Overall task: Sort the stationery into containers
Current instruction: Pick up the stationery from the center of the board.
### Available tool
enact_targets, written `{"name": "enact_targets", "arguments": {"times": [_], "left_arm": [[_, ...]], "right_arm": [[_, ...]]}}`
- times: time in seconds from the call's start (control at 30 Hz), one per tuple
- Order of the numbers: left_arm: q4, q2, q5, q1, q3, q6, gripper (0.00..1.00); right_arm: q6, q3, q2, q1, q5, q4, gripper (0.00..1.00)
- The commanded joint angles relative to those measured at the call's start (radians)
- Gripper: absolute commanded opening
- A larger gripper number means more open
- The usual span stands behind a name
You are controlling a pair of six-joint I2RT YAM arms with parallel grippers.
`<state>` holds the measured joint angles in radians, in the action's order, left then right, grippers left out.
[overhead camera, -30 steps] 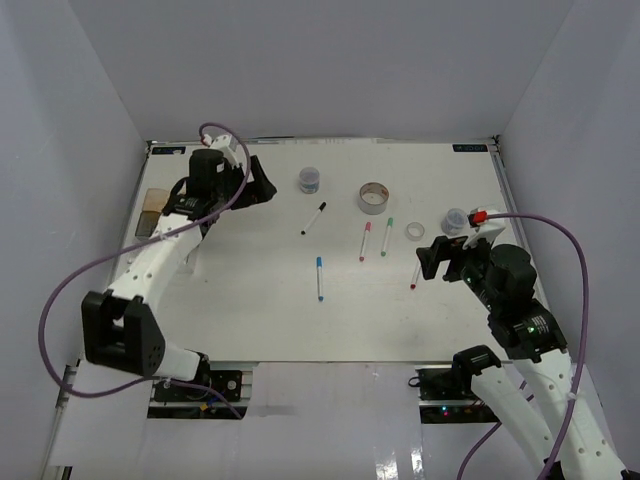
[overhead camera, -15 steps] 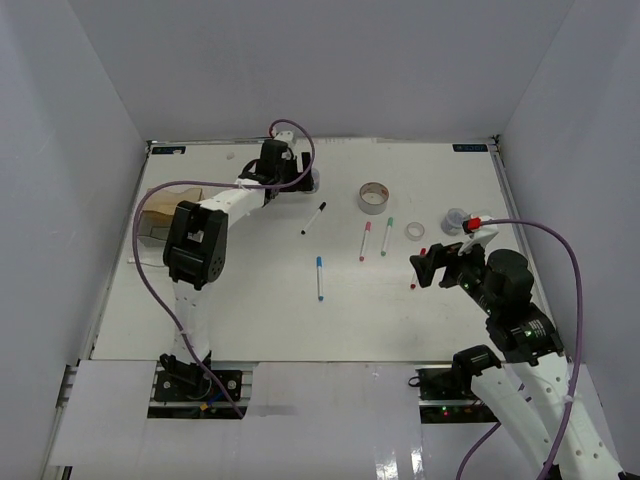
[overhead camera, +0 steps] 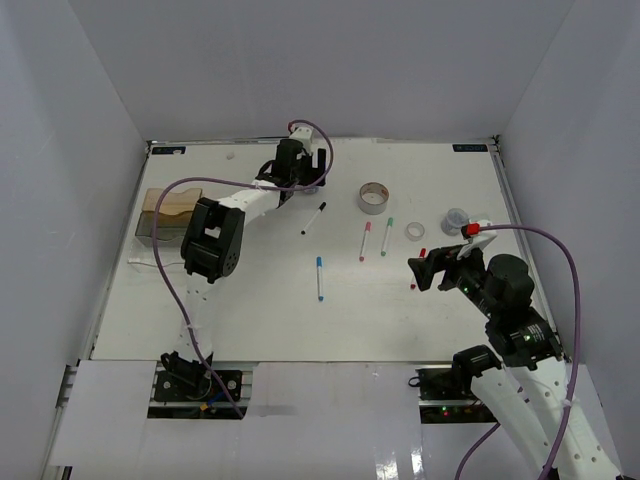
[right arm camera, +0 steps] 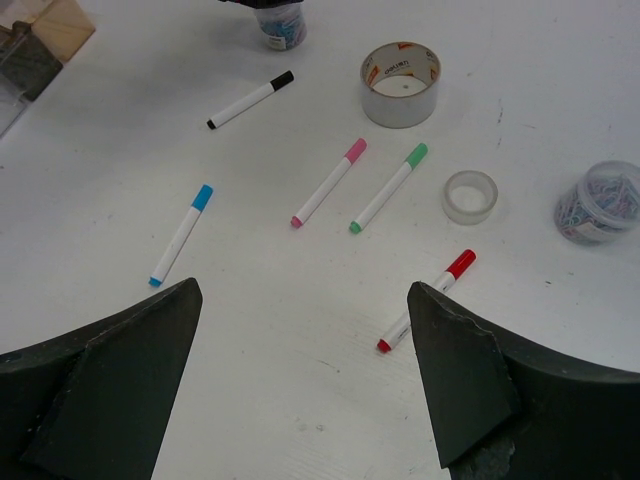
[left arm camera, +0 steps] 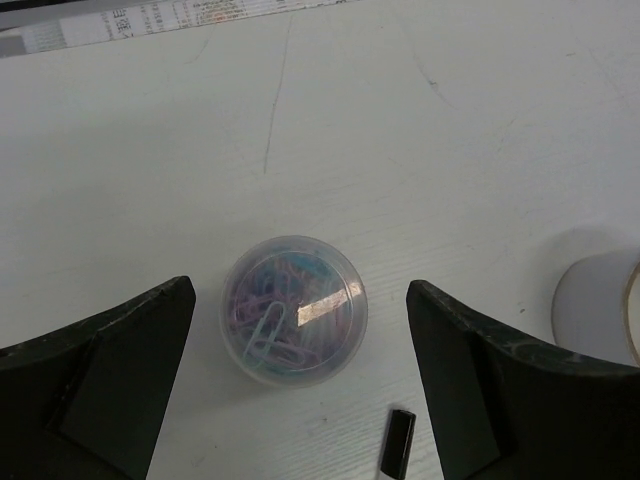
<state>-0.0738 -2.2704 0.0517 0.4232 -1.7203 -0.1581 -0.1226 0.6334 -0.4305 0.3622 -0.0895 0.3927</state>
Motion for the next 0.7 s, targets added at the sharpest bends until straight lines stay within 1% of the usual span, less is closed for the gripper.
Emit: {"name": "enact_targets", "arguments": {"times": [0.0,0.17,0.23,0.3,0.33,0.4,0.43,0.47,0.53,0.57,0.67], "left_arm": [[0.008,-0.02,0.031,0.003,-0.054,0.022,0.98],[0.014,-0.052,0.048,0.014,-0.097,0.046,0.98],[0.012,-0.058,0.047,0.015,-0.105,0.051,0.94],[0.006,-0.064,0.04,0.017,-0.111,0.055,0.88],[0.005,-0.066,0.037,0.017,-0.111,0.055,0.82],[0.003,-0.064,0.034,0.019,-0.114,0.055,0.74],[0.003,-0.061,0.033,0.019,-0.111,0.054,0.66],[0.003,-0.055,0.033,0.019,-0.105,0.051,0.62],[0.005,-0.031,0.036,0.019,-0.093,0.045,0.56],[0.005,-0.017,0.037,0.019,-0.084,0.042,0.5],[0.005,0.049,0.06,0.019,-0.039,0.042,0.48]], "right_arm": [[0.015,-0.006,0.016,0.007,-0.013,-0.045,0.9],[0.015,-0.021,0.025,0.007,-0.018,-0.054,0.9],[0.015,-0.024,0.027,0.007,-0.019,-0.055,0.9],[0.015,-0.028,0.033,0.007,-0.013,-0.055,0.9],[0.017,-0.028,0.036,0.009,-0.013,-0.055,0.9],[0.018,-0.029,0.042,0.011,-0.01,-0.057,0.9],[0.018,-0.031,0.042,0.009,-0.01,-0.058,0.9],[0.018,-0.031,0.045,0.011,-0.01,-0.058,0.9],[0.02,-0.031,0.047,0.009,-0.012,-0.058,0.9],[0.018,-0.031,0.05,0.009,-0.013,-0.06,0.9],[0.018,-0.031,0.056,0.011,-0.019,-0.061,0.9]]}}
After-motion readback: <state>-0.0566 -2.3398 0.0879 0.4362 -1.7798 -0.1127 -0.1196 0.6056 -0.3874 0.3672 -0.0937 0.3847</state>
